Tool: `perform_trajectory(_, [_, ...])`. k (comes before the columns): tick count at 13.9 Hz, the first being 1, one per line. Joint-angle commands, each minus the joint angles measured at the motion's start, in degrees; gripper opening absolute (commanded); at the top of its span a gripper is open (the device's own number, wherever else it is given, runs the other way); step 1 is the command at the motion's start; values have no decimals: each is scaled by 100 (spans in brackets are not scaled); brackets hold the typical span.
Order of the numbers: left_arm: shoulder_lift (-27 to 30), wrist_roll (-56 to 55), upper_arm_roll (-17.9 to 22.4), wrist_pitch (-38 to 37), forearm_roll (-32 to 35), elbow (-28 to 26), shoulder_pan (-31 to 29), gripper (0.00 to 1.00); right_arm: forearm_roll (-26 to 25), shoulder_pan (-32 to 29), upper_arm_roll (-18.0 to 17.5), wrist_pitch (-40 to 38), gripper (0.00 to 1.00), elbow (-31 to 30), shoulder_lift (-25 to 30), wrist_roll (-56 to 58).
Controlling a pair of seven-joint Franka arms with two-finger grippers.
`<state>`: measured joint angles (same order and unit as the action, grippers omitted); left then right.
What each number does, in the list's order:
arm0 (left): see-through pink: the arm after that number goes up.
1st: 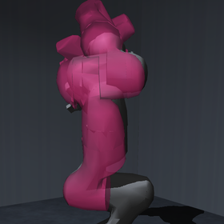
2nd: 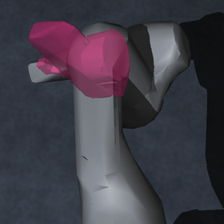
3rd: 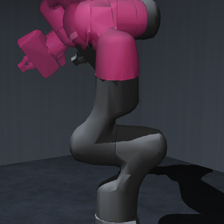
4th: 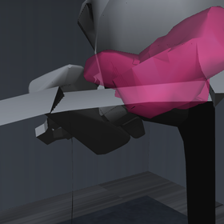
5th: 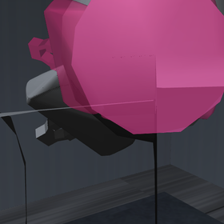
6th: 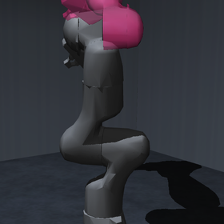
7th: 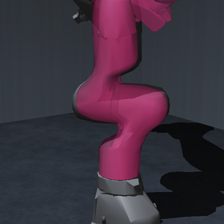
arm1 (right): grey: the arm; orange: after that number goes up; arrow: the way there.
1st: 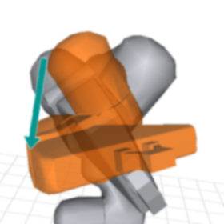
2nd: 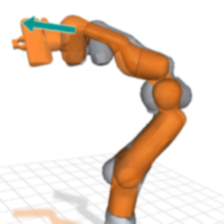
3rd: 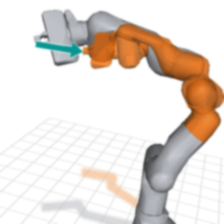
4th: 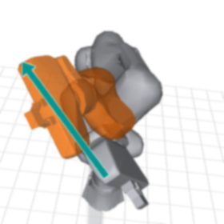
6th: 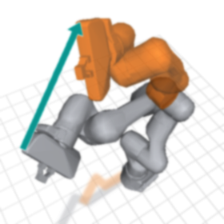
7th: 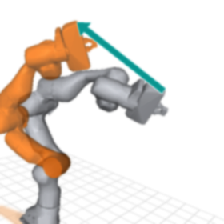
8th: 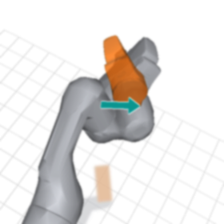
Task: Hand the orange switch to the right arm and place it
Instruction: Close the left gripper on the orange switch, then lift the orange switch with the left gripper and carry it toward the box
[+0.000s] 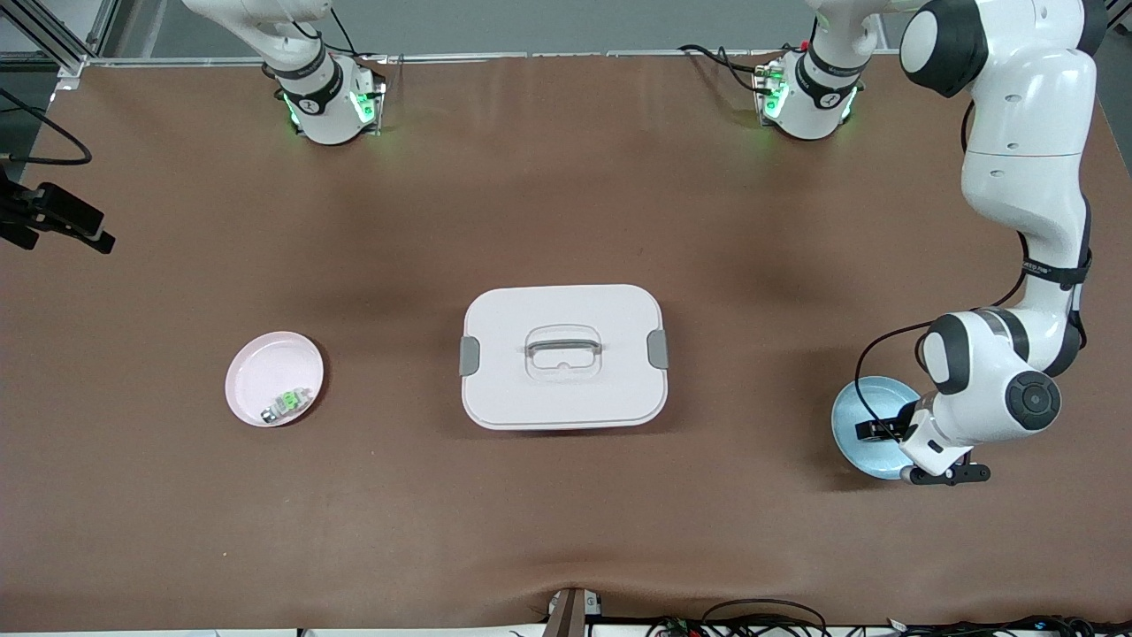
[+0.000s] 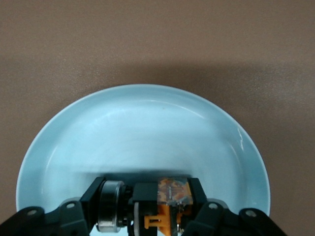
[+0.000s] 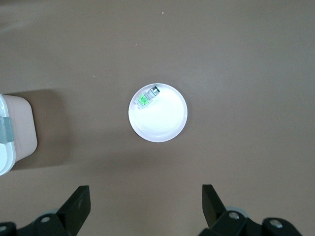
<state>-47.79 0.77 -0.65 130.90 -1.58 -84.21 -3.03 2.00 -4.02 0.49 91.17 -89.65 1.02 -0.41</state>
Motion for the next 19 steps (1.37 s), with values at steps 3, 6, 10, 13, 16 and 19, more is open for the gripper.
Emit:
perform_trajectory(3, [42,-226,-6,76,-237,-87,-49,29,72,-117,-66,58,100,-114,108,15])
perform_trajectory(6, [252,-200,-6,-221,-238,-87,-171,29,81,-108,-66,50,100,-53,91,15])
perform_trajectory(10, [1050,-226,-6,-1380,-447,-43,-540,29,46,-125,-66,41,100,17,39,32])
perform_trajectory(13, [1753,-226,-6,-2338,-1254,-25,-874,29,11,-134,-66,-12,100,97,-111,155])
perform_trajectory(16, [2403,-1275,12,-3165,-2151,-8,-954,29,-24,-143,-66,111,100,105,-173,156])
perform_trajectory(19, [2975,-3367,-102,-3440,-3038,18,-884,29,-51,-160,-66,155,100,114,-243,164])
